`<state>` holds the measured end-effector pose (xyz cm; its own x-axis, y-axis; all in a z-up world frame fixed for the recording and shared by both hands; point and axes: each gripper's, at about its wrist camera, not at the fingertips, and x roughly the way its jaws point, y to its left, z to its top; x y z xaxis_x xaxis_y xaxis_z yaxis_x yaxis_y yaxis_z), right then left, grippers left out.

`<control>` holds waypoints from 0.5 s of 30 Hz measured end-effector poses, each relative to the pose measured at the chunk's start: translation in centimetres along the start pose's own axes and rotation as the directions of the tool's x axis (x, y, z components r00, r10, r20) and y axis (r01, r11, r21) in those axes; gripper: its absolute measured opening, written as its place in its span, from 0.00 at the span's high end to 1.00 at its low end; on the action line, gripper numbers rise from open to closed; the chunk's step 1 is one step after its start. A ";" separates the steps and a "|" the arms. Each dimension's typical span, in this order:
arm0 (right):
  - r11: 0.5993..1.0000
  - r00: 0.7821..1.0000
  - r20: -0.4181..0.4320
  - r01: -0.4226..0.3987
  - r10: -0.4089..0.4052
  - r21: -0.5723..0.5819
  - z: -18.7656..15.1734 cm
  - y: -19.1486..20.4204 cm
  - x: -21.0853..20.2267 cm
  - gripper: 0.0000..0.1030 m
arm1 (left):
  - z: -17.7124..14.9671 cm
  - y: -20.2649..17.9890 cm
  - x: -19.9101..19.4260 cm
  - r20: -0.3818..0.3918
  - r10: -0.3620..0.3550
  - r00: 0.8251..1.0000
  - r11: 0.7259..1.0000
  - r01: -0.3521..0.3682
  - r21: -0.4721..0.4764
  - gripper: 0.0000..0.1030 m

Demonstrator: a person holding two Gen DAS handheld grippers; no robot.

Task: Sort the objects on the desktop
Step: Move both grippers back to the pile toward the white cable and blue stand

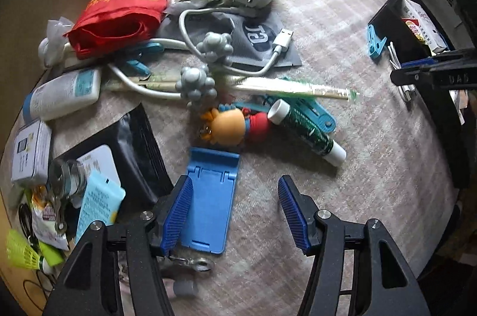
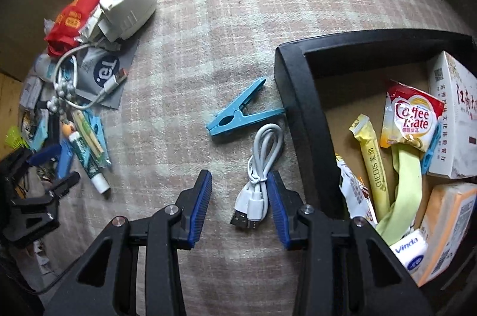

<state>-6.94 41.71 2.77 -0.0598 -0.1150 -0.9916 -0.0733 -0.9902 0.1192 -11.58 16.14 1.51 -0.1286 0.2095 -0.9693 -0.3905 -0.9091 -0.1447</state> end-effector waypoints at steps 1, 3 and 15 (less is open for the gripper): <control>1.000 1.000 -0.003 0.006 -0.006 -0.005 0.0 0.0 0.0 0.63 | 0.0 0.0 0.0 -0.003 -0.001 1.000 1.000 0.001 0.007 0.44; 1.000 1.000 -0.021 0.006 -0.006 -0.007 -0.2 0.0 0.1 0.63 | -0.1 -0.2 0.0 -0.010 0.010 1.000 1.000 -0.010 0.029 0.47; 1.000 0.999 -0.031 -0.011 0.011 0.008 -0.7 -0.9 -0.4 0.65 | 0.9 0.9 0.2 -0.035 0.051 0.998 0.997 -0.048 0.059 0.47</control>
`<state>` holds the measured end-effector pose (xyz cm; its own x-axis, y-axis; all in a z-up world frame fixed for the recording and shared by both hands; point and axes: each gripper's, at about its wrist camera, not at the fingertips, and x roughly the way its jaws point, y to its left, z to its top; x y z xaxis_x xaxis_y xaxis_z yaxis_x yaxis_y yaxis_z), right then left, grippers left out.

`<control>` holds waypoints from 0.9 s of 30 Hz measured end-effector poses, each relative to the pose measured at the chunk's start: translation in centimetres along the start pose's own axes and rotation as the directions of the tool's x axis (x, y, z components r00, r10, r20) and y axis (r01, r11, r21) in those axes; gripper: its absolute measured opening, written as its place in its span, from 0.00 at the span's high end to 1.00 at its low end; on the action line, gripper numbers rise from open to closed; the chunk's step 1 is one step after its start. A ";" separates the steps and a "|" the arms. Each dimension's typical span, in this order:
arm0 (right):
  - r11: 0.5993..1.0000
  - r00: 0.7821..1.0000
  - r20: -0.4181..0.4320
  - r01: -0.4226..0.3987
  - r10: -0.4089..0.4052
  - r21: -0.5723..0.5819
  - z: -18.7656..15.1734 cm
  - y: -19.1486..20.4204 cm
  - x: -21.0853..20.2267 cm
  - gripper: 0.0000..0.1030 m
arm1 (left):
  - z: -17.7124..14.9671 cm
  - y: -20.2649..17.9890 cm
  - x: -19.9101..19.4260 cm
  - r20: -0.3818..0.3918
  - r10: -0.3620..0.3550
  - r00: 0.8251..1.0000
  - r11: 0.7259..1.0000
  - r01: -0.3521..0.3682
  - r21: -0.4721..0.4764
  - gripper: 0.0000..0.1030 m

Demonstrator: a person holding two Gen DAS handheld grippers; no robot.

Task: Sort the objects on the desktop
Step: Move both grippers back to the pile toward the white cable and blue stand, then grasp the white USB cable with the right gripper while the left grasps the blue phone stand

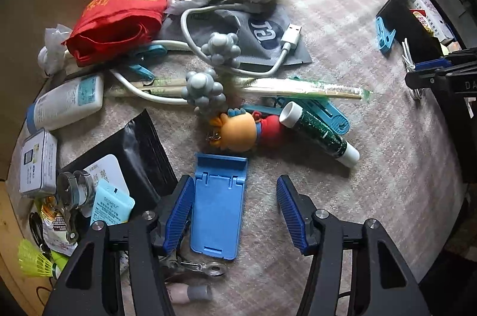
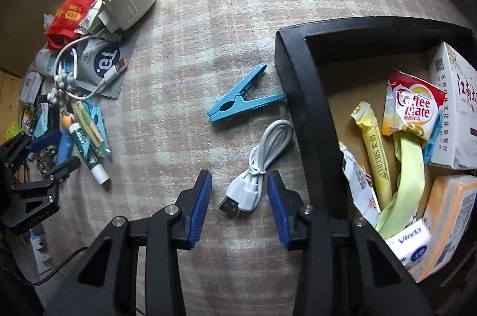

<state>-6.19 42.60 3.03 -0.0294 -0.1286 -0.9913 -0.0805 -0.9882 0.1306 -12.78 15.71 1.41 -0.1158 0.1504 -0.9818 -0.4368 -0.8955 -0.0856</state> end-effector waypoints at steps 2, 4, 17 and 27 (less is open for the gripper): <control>1.000 1.000 0.004 0.010 -0.010 -0.012 0.0 0.2 0.1 0.65 | 0.0 0.2 0.0 -0.006 -0.005 1.000 1.000 0.005 -0.002 0.47; 1.000 1.000 0.004 0.012 -0.012 -0.021 0.1 0.5 0.1 0.64 | 0.2 0.3 -0.2 -0.011 -0.031 0.999 0.999 0.030 -0.024 0.48; 1.000 1.000 -0.002 -0.022 0.022 -0.009 -0.3 0.5 -0.2 0.66 | -0.1 -0.4 -1.2 -0.039 -0.037 0.999 0.999 0.037 0.012 0.44; 0.999 0.999 0.030 -0.025 0.027 -0.037 -1.3 0.1 -2.1 0.80 | -1.5 -1.7 -0.8 -0.053 -0.003 0.999 0.999 0.005 0.038 0.65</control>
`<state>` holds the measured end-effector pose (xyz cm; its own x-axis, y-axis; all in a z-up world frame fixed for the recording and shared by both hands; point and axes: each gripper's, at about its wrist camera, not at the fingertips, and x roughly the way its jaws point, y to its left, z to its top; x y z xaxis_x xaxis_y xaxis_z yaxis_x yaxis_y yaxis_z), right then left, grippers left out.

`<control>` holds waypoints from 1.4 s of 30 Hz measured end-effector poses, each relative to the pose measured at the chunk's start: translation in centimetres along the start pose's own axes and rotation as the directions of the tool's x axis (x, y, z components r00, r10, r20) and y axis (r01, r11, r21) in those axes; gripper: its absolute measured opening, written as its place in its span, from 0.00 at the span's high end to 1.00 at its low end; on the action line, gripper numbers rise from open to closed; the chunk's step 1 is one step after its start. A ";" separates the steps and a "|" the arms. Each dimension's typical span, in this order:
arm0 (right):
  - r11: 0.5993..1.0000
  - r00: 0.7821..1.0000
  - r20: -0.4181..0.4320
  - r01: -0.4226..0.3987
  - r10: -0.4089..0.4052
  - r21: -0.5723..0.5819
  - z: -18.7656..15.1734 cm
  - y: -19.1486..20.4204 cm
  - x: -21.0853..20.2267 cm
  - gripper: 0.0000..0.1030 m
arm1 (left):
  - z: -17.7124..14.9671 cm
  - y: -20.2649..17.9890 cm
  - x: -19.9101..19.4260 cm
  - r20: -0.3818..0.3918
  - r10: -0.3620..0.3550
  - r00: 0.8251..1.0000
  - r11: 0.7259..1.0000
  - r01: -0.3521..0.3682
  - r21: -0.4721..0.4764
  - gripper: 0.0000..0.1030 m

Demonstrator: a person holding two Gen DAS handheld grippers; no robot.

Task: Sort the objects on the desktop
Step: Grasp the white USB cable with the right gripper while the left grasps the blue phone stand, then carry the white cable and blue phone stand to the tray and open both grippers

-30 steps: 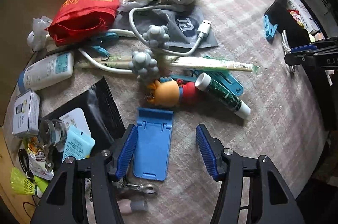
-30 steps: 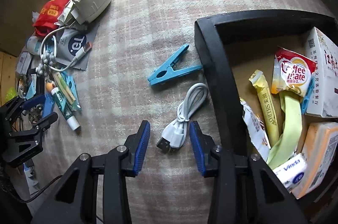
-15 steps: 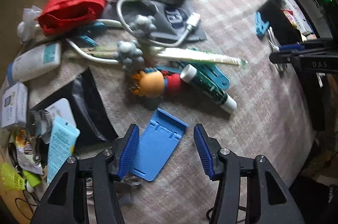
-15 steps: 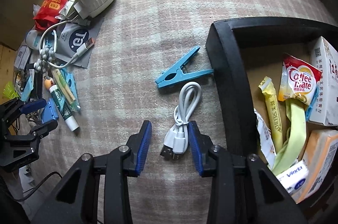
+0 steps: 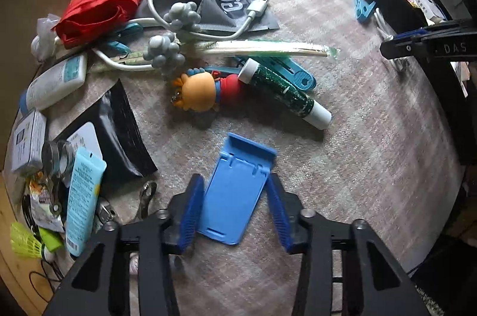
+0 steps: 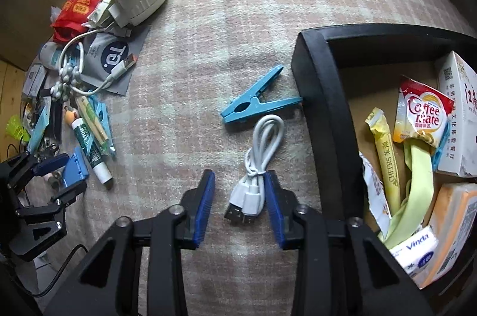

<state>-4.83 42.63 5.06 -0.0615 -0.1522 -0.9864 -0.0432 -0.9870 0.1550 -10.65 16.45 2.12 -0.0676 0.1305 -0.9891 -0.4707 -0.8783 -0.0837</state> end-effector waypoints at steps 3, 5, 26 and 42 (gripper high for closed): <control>0.997 0.997 -0.017 -0.073 0.073 0.013 -1.0 -0.1 -0.3 0.81 | -0.4 0.0 -0.2 0.014 -0.005 1.000 0.999 0.006 -0.040 0.66; 0.998 0.998 -0.005 -0.060 0.060 -0.016 -1.6 0.0 -0.6 0.82 | -0.7 0.1 -0.4 0.027 -0.023 0.999 0.997 0.025 -0.076 0.67; 0.986 0.980 0.123 -0.144 0.154 -0.088 -7.3 -5.3 -8.9 0.87 | 3.0 -12.1 -6.1 0.146 -0.062 0.987 0.990 0.079 -0.117 0.67; 0.994 0.974 0.222 -0.055 0.034 0.090 -12.2 -23.6 -13.0 0.87 | 11.9 -30.7 -6.4 0.153 -0.189 0.970 0.968 0.157 0.195 0.67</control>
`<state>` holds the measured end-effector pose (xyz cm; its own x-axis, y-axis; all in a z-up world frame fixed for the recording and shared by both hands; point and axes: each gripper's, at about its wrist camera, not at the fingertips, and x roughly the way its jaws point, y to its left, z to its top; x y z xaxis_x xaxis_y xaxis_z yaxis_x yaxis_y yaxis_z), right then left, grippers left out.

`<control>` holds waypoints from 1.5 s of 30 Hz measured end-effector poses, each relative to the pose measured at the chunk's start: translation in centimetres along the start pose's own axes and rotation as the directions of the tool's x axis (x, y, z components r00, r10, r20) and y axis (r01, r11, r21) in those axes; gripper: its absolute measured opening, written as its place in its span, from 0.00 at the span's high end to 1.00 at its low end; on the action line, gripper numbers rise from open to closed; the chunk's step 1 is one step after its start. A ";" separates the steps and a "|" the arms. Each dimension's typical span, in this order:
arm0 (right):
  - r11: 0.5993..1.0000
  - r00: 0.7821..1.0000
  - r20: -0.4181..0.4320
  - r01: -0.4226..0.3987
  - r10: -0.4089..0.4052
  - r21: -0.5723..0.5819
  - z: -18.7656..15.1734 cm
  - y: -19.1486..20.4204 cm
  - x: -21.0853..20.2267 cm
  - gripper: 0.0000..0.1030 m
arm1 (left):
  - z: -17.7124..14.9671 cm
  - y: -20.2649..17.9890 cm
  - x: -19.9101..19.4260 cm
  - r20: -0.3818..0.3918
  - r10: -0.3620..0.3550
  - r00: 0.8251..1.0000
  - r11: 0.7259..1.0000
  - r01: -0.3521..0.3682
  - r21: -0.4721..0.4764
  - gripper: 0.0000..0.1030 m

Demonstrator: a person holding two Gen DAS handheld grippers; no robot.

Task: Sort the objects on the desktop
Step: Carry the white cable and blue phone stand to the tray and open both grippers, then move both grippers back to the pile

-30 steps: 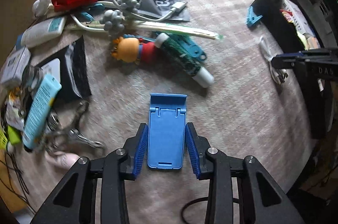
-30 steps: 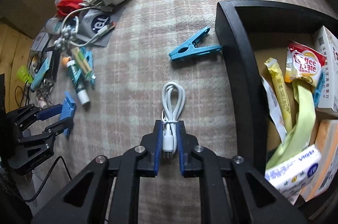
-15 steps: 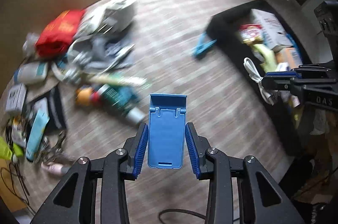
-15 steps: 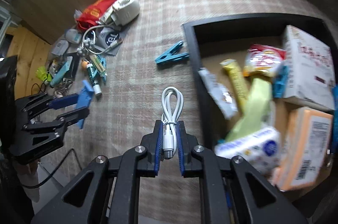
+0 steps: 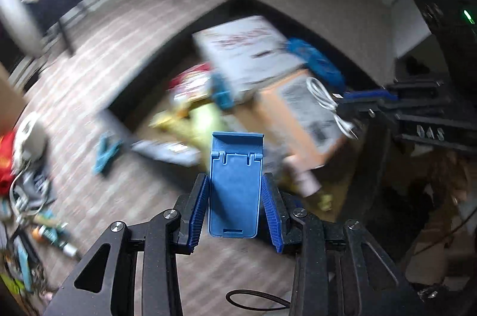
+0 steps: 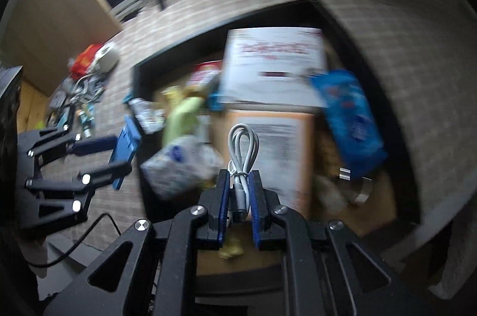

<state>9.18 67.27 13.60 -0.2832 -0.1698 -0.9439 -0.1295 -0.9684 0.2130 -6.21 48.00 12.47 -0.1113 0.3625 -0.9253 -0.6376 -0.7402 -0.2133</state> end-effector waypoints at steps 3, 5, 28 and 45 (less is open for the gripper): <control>0.999 1.000 0.009 0.022 -0.022 0.042 -0.3 -3.0 -0.8 0.87 | 1.2 -2.6 1.1 -0.010 -0.025 1.000 0.999 0.025 0.042 0.67; 0.998 1.000 0.015 0.026 -0.027 0.063 -0.5 -4.4 -1.1 0.88 | 1.6 -3.8 1.5 -0.017 -0.030 0.999 0.998 0.031 0.061 0.67; 0.993 0.996 0.094 0.008 0.004 -0.122 1.4 2.0 0.4 0.51 | -2.3 2.4 -0.8 0.020 0.152 0.988 0.984 -0.150 -0.092 0.47; 0.926 0.997 0.035 -0.048 0.065 -0.375 1.1 18.3 6.0 0.51 | -14.6 16.6 -5.2 -0.038 0.345 0.938 0.854 -0.331 -0.402 0.47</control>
<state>4.08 48.75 12.12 -0.3240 -0.2263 -0.9186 0.2495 -0.9570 0.1477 -5.06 25.60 9.16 -0.2956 0.0627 -0.9533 -0.2012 -0.9795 -0.0021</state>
